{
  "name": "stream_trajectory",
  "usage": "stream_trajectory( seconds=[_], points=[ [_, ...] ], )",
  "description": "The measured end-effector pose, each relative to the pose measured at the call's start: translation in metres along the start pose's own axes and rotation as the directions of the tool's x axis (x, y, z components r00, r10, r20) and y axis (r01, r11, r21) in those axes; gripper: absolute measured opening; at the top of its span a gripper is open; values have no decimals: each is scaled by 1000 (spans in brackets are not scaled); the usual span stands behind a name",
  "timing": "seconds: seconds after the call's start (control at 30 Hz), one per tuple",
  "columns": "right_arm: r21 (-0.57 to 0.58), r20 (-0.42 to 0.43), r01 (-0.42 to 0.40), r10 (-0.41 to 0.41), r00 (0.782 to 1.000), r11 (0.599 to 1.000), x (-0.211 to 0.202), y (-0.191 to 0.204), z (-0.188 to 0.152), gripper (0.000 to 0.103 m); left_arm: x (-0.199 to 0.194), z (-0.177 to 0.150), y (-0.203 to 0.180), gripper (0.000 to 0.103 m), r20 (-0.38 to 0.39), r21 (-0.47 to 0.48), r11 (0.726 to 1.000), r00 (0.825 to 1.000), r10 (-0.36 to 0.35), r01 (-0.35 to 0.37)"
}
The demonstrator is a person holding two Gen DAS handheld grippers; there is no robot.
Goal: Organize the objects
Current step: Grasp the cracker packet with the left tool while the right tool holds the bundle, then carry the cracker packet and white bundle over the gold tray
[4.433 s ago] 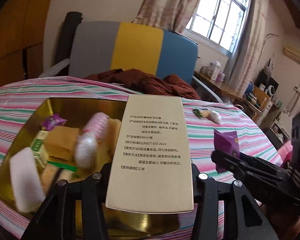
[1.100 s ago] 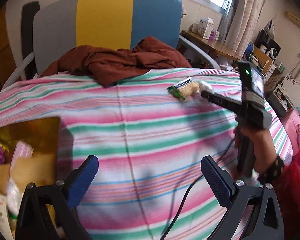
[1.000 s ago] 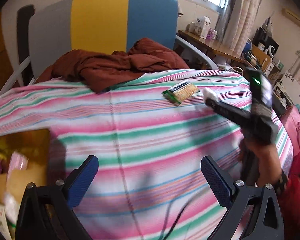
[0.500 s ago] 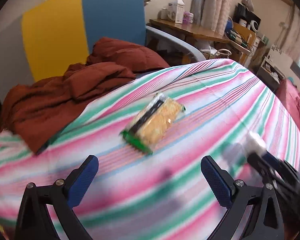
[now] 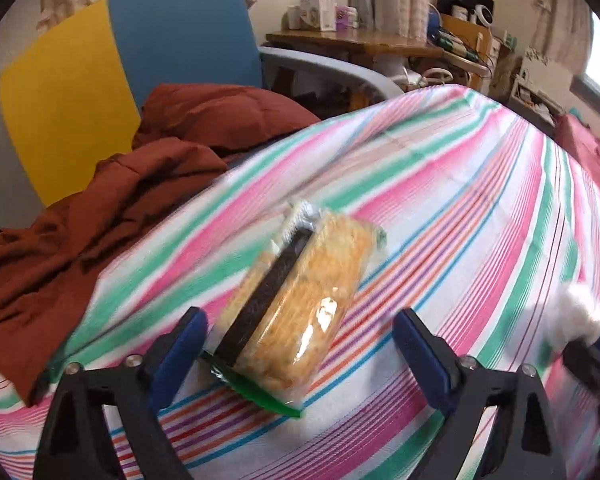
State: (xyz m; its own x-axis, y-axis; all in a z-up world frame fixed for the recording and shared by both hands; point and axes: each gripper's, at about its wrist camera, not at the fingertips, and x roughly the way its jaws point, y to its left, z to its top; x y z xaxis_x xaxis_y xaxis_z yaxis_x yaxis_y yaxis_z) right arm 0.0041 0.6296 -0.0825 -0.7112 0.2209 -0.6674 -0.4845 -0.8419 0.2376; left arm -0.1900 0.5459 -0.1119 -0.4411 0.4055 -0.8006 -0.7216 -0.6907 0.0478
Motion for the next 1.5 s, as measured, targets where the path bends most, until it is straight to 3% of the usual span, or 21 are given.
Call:
stream_trajectory(
  seconds=[0.13, 0.23, 0.3, 0.43, 0.63, 1.0, 1.3, 1.5],
  points=[
    [8, 2, -4, 4, 1000, 1000, 1, -1, 0, 40, 0, -1, 2, 88, 14, -13, 999, 999, -29, 29],
    [7, 4, 0, 0, 1000, 1000, 0, 0, -1, 40, -4, -2, -5, 68, 42, 23, 999, 999, -28, 27],
    [4, 5, 3, -3, 1000, 1000, 0, 1, -1, 40, -8, -4, -15, 49, 60, 74, 997, 998, -29, 24],
    [3, 6, 8, -8, 1000, 1000, 0, 1, -1, 40, -14, -10, -25, 49, 85, 111, 993, 996, 21, -30],
    [-1, 10, 27, -27, 1000, 1000, 0, 1, -1, 40, -25, -21, -13, 49, 75, 23, 1000, 997, 6, -8],
    [-74, 60, 74, -69, 996, 995, -16, 17, -5, 40, -77, -75, -14, 48, 109, -78, 996, 993, 53, -45],
    [-30, 34, -41, 42, 999, 999, -62, 39, -43, 40, -133, -130, -8, 48, 170, -148, 989, 984, 54, -28],
    [-53, -13, -62, 61, 998, 997, -81, 55, -70, 40, -154, -156, 3, 48, 163, -227, 974, 986, 45, -7]
  ],
)
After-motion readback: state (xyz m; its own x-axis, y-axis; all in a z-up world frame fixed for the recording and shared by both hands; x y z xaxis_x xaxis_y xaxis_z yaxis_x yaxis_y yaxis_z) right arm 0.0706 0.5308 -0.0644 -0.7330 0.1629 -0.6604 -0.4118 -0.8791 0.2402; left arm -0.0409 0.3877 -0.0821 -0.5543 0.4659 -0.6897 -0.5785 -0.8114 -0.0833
